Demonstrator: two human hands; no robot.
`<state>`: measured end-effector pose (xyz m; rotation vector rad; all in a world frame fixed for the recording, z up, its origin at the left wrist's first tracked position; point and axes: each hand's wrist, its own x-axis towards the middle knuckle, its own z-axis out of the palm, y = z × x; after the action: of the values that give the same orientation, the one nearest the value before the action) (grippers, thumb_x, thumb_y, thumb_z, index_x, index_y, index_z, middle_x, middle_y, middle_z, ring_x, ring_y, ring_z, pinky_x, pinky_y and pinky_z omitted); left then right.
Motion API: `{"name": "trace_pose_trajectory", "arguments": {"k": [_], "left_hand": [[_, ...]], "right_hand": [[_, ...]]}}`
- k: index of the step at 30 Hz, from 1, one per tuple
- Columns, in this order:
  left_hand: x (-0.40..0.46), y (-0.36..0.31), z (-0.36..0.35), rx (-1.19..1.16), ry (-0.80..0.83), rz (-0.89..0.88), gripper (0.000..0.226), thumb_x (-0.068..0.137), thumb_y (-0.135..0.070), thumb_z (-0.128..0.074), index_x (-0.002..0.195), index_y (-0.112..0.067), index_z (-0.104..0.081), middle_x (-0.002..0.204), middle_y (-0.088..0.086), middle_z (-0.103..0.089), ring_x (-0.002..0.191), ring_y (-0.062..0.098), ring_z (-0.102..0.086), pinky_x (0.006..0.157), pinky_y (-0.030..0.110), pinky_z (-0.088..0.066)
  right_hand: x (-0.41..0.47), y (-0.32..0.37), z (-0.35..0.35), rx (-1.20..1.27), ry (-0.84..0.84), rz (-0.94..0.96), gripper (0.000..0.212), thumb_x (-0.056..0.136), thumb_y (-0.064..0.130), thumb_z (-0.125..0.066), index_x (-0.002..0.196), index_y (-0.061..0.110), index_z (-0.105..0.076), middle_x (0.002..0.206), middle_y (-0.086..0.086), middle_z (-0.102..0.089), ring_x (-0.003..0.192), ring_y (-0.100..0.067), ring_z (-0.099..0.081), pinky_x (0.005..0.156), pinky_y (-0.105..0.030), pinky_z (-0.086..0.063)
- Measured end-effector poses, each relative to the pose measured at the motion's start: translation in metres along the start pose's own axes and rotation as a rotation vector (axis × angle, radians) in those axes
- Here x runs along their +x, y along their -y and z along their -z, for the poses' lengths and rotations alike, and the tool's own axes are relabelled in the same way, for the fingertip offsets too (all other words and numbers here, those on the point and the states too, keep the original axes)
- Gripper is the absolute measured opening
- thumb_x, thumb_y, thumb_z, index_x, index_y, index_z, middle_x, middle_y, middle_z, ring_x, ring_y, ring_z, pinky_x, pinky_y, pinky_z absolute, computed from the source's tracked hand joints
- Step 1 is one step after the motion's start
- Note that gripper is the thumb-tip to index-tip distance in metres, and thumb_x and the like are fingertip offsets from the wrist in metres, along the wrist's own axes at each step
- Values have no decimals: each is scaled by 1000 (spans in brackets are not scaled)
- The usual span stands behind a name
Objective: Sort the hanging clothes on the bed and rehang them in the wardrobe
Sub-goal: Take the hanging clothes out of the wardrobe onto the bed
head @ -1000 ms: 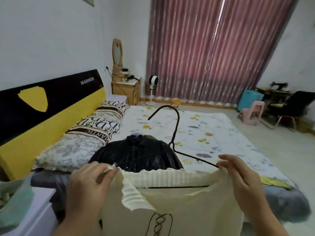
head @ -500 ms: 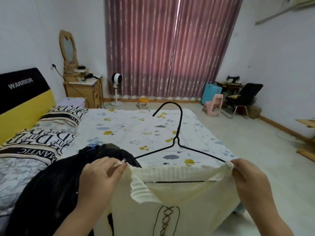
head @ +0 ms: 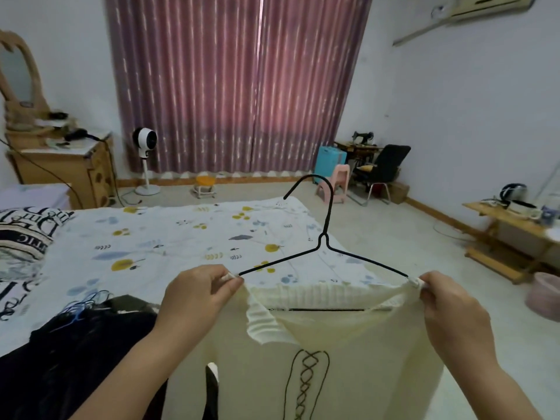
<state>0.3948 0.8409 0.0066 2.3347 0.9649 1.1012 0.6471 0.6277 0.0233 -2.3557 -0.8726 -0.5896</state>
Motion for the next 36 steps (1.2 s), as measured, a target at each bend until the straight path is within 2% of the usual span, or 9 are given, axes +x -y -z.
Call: {"name": "trace_pose_trajectory", "arguments": {"k": [5, 10, 15, 20, 22, 25, 29, 33, 36], "left_hand": [[55, -2, -31, -16, 20, 9, 36, 83, -40, -64, 66, -8, -62, 60, 4, -59, 65, 21, -55, 61, 33, -41], [116, -8, -63, 3, -12, 27, 28, 84, -32, -64, 68, -9, -63, 59, 5, -58, 64, 21, -53, 59, 32, -38], [169, -10, -100, 40, -92, 104, 25, 84, -30, -65, 68, -10, -63, 57, 0, -53, 60, 10, -48, 56, 24, -32], [211, -4, -128, 111, -139, 216, 24, 84, -30, -65, 74, -8, -66, 69, 9, -62, 70, 23, -53, 63, 33, -39], [223, 2, -134, 132, -167, 250, 25, 84, -29, -65, 73, -7, -66, 67, 11, -61, 70, 25, -53, 61, 32, -37], [241, 15, -139, 173, -186, 297, 25, 84, -30, -65, 74, -6, -66, 67, 11, -60, 70, 25, -53, 58, 29, -35], [272, 41, -145, 220, -203, 341, 26, 84, -30, -65, 78, -5, -67, 72, 14, -63, 75, 29, -55, 66, 35, -40], [308, 80, -148, 276, -198, 368, 24, 85, -31, -64, 78, -8, -67, 73, 11, -63, 76, 28, -55, 63, 35, -37], [339, 116, -149, 293, -224, 389, 20, 85, -30, -65, 85, -11, -67, 80, 6, -63, 79, 24, -51, 65, 32, -37]], "right_hand": [[53, -4, -21, -4, -21, -3, 12, 88, 2, -53, 79, 5, -60, 66, -6, -49, 61, -26, -40, 53, -31, -26], [124, -14, -56, 27, -21, 54, 13, 90, 5, -50, 85, 4, -62, 69, -7, -52, 63, -25, -43, 57, -32, -29], [204, -29, -106, 44, 38, 144, 15, 92, 10, -49, 91, 4, -63, 83, -18, -63, 68, -29, -47, 59, -33, -28], [270, -28, -160, 89, 104, 231, 14, 92, 11, -49, 93, 7, -62, 87, -18, -63, 73, -31, -48, 61, -33, -27], [291, -23, -181, 107, 140, 263, 13, 92, 11, -50, 93, 8, -63, 88, -17, -64, 73, -30, -47, 61, -33, -28], [316, -12, -211, 129, 186, 308, 13, 91, 11, -51, 94, 8, -63, 91, -18, -65, 80, -36, -54, 63, -33, -29], [345, 13, -251, 160, 235, 342, 12, 90, 11, -51, 94, 7, -62, 95, -18, -64, 88, -38, -54, 62, -33, -27], [374, 47, -295, 185, 263, 375, 11, 89, 9, -51, 92, 8, -61, 95, -17, -64, 87, -37, -53, 61, -34, -26], [395, 77, -328, 208, 295, 367, 11, 89, 9, -50, 90, 10, -61, 95, -13, -64, 80, -30, -47, 61, -33, -26]]}}
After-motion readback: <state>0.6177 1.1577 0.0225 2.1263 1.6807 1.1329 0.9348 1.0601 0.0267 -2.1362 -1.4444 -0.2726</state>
